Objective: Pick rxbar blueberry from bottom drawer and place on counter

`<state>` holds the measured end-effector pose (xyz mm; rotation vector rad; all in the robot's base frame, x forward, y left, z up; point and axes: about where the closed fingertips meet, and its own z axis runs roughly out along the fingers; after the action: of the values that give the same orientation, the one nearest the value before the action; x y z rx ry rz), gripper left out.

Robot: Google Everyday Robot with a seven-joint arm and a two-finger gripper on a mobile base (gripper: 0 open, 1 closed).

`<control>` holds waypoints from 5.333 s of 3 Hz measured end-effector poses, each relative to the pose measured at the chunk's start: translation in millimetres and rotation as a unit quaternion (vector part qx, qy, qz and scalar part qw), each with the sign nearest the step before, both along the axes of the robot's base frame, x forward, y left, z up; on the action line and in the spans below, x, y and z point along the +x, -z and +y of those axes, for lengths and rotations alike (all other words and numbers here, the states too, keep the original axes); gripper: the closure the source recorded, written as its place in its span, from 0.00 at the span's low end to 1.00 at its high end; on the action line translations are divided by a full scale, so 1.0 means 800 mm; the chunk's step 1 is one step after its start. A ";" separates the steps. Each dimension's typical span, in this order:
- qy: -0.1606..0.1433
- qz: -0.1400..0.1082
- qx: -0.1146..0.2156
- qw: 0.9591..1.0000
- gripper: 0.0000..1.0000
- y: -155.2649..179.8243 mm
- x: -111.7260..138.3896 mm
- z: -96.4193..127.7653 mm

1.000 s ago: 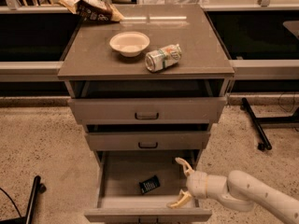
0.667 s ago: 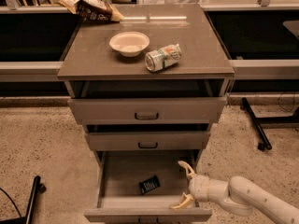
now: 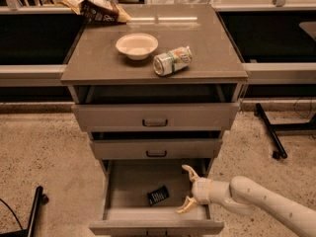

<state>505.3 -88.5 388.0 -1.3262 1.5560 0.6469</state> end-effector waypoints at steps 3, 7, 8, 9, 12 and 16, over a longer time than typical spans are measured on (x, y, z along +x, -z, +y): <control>-0.026 0.005 -0.035 0.999 0.00 0.161 0.083 0.012; -0.075 -0.014 0.012 0.997 0.00 0.192 0.083 0.056; -0.093 -0.048 -0.036 0.994 0.00 0.219 0.095 0.090; -0.124 -0.060 -0.071 0.988 0.00 0.248 0.110 0.119; -0.185 -0.030 -0.056 0.981 0.00 0.303 0.130 0.127; -0.190 0.029 -0.047 0.980 0.00 0.314 0.090 0.138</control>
Offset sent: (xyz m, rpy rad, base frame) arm 0.0765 -0.0018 -0.1437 -0.1766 0.0060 0.0547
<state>577.6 22.2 136.9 -1.7110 1.4016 0.8609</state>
